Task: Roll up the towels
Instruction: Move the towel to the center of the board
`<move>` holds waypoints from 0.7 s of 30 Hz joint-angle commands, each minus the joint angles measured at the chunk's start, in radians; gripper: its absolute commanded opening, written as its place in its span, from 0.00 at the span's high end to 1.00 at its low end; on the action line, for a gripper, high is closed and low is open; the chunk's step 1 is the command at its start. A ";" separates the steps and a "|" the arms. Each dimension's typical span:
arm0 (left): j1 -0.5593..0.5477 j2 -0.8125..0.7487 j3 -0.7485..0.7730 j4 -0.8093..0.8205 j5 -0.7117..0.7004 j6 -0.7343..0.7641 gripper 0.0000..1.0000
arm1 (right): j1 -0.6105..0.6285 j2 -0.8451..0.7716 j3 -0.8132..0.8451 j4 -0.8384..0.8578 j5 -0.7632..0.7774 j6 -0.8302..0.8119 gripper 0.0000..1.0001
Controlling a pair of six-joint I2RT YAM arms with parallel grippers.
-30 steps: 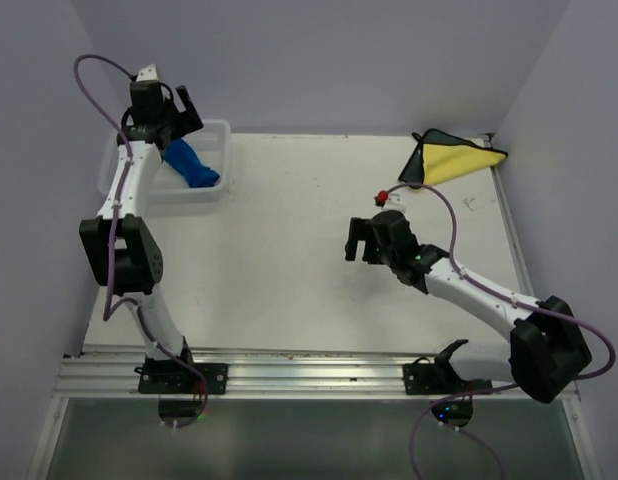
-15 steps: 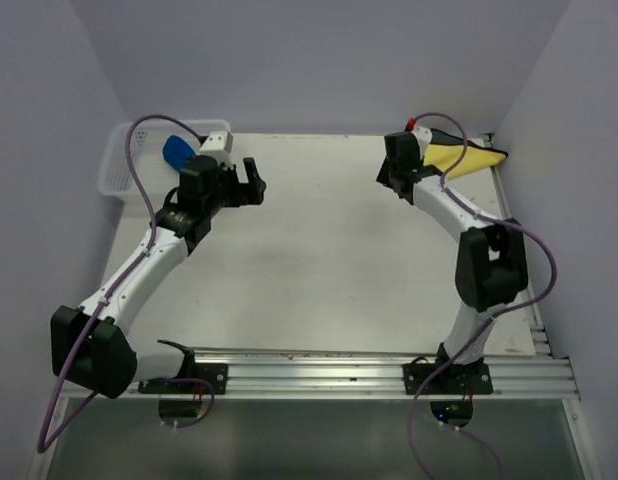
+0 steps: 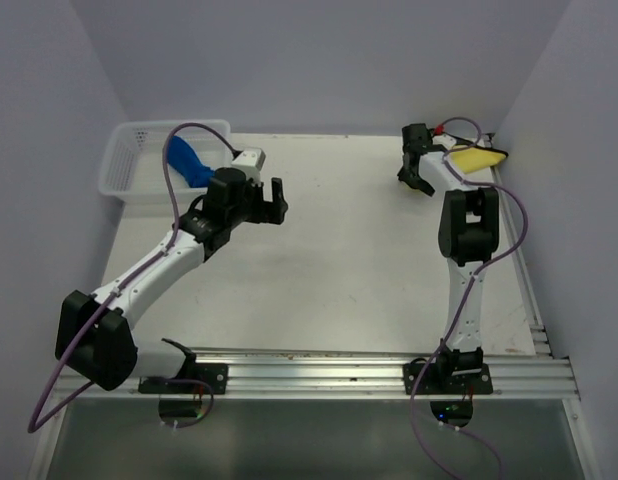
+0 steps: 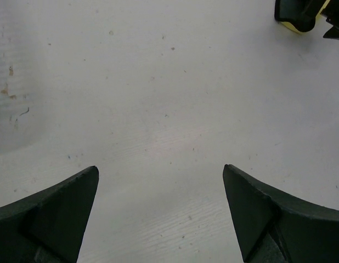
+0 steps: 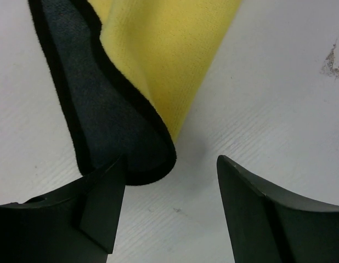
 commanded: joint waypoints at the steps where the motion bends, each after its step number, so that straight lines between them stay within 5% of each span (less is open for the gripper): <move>1: -0.050 0.016 0.034 0.025 -0.034 0.044 0.00 | -0.018 0.028 0.062 -0.062 0.058 0.067 0.31; 2: -0.057 0.018 0.037 0.020 -0.039 0.046 0.00 | -0.023 0.032 0.060 -0.056 0.038 0.071 0.32; 5: -0.069 0.036 0.040 0.018 -0.042 0.046 0.01 | -0.030 0.046 0.041 -0.020 0.000 0.061 0.59; 6: -0.070 0.038 0.040 0.018 -0.038 0.044 0.00 | -0.030 0.048 0.034 -0.007 -0.009 0.058 0.75; 10: -0.070 0.036 0.037 0.023 -0.039 0.038 0.00 | -0.018 0.006 -0.033 0.045 -0.058 0.041 1.00; 15: -0.070 0.013 0.029 0.020 -0.071 0.021 0.00 | 0.037 -0.164 -0.224 0.086 -0.133 0.040 1.00; 21: -0.069 -0.010 0.031 -0.005 -0.093 -0.016 0.00 | 0.270 -0.411 -0.554 0.145 -0.193 0.136 1.00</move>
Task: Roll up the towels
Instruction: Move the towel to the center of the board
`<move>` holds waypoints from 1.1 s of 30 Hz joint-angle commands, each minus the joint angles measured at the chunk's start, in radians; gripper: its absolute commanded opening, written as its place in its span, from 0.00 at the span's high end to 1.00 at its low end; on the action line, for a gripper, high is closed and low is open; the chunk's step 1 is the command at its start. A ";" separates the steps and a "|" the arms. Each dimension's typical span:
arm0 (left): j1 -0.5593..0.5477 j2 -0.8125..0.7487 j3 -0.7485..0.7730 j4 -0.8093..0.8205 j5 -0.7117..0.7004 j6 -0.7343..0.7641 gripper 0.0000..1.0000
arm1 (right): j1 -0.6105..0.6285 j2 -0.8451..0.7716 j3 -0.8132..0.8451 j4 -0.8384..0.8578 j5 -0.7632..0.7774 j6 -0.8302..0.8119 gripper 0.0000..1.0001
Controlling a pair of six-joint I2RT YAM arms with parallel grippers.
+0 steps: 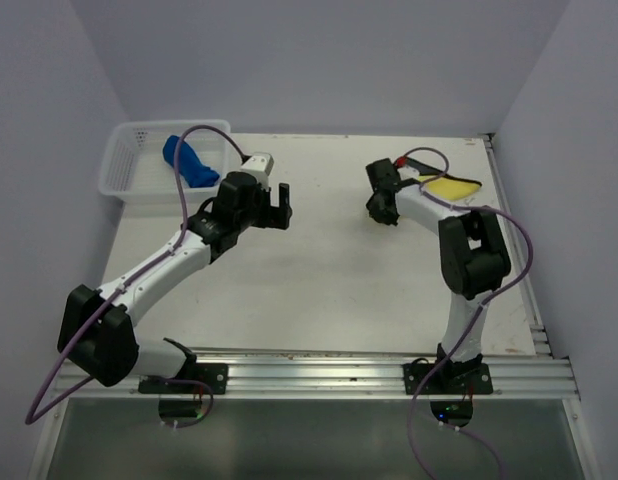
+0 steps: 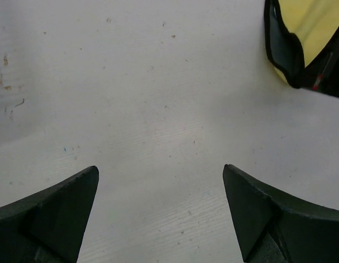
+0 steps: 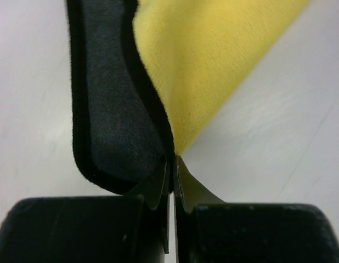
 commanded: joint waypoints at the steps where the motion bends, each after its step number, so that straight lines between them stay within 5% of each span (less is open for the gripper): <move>1: -0.001 -0.045 0.030 0.003 -0.027 -0.039 0.00 | 0.210 -0.174 -0.162 0.066 -0.086 0.096 1.00; 8: -0.002 -0.108 -0.030 -0.027 -0.010 -0.132 0.01 | 0.556 -0.314 -0.419 0.168 -0.093 0.309 0.95; 10: -0.002 -0.134 -0.085 -0.039 -0.011 -0.172 0.00 | 0.610 -0.354 -0.448 0.157 -0.090 0.326 0.86; 13: -0.002 -0.208 -0.160 -0.036 -0.011 -0.214 0.00 | 0.638 -0.441 -0.506 0.182 -0.119 0.331 0.59; 17: -0.002 -0.289 -0.231 -0.014 0.010 -0.242 0.00 | 0.639 -0.594 -0.539 0.166 -0.098 0.303 0.47; 26: -0.002 -0.240 -0.373 0.101 0.156 -0.304 0.13 | 0.492 -0.609 -0.392 0.033 -0.042 0.143 0.56; 33: -0.004 -0.163 -0.392 0.160 0.196 -0.297 0.14 | 0.421 -0.350 -0.099 -0.090 -0.034 -0.095 0.56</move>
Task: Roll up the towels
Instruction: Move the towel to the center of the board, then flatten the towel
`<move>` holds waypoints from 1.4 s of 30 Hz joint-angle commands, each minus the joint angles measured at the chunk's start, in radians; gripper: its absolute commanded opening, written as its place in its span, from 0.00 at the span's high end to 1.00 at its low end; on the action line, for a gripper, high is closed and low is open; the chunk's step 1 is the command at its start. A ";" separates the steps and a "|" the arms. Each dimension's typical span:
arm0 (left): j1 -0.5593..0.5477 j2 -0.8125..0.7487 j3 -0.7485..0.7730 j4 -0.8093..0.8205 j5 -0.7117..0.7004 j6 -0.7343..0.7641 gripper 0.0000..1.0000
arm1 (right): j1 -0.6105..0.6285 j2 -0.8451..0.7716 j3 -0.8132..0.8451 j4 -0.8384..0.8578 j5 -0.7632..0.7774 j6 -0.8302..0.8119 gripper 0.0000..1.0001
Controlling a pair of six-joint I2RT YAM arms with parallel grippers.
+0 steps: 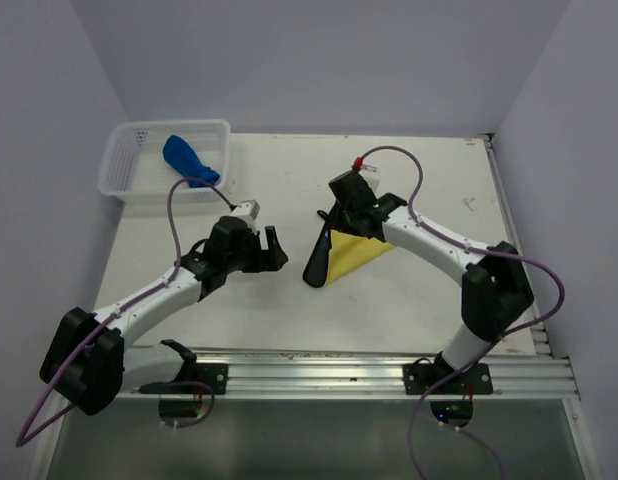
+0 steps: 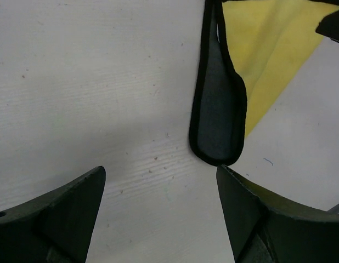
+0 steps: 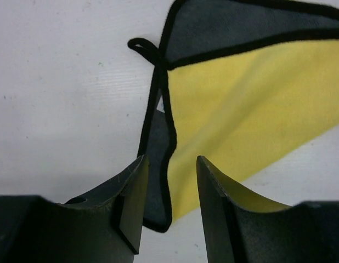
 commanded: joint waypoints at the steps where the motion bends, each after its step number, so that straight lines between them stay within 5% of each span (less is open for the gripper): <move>1: -0.004 0.044 -0.008 0.113 0.056 -0.020 0.14 | 0.005 0.152 0.153 -0.085 0.022 -0.166 0.56; 8: -0.008 0.078 -0.016 0.120 0.065 -0.015 0.16 | 0.002 0.402 0.362 -0.121 0.054 -0.287 0.56; 23: -0.008 0.116 -0.076 0.172 0.108 -0.001 0.16 | -0.047 0.679 0.704 -0.209 0.082 -0.440 0.64; 42: -0.008 0.244 -0.041 0.226 0.155 0.011 0.18 | -0.048 0.650 0.632 -0.137 0.057 -0.447 0.64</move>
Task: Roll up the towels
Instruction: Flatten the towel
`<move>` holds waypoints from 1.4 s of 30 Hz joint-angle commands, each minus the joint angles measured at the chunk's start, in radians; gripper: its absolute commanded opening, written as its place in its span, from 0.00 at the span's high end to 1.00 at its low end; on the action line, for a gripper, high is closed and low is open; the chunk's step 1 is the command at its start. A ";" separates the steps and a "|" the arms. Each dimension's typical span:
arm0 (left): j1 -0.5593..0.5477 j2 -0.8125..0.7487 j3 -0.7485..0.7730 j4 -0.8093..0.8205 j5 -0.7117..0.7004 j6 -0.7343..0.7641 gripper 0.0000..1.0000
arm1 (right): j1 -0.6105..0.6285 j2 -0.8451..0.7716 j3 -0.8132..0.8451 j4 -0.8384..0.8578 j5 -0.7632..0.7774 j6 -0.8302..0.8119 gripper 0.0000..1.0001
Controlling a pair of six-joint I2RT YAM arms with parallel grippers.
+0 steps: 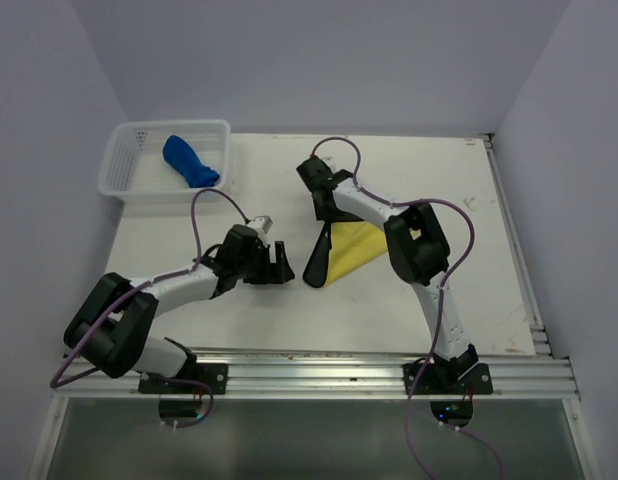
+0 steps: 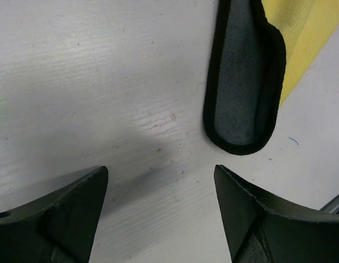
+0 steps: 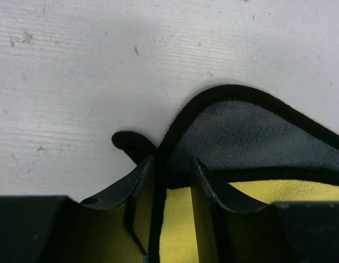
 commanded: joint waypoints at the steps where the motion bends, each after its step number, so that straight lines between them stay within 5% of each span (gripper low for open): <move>1: -0.005 0.019 0.029 0.051 0.020 0.011 0.18 | 0.000 -0.054 -0.016 0.019 -0.002 -0.024 0.64; 28: -0.095 0.208 0.180 0.041 0.097 -0.098 0.40 | 0.001 -0.148 -0.253 0.145 -0.059 0.005 0.76; 38: -0.231 0.213 0.167 -0.013 0.086 -0.180 0.38 | 0.001 -0.148 -0.258 0.168 -0.068 0.016 0.77; 42: -0.291 0.271 0.176 -0.069 0.045 -0.203 0.48 | 0.001 -0.151 -0.263 0.172 -0.076 0.025 0.78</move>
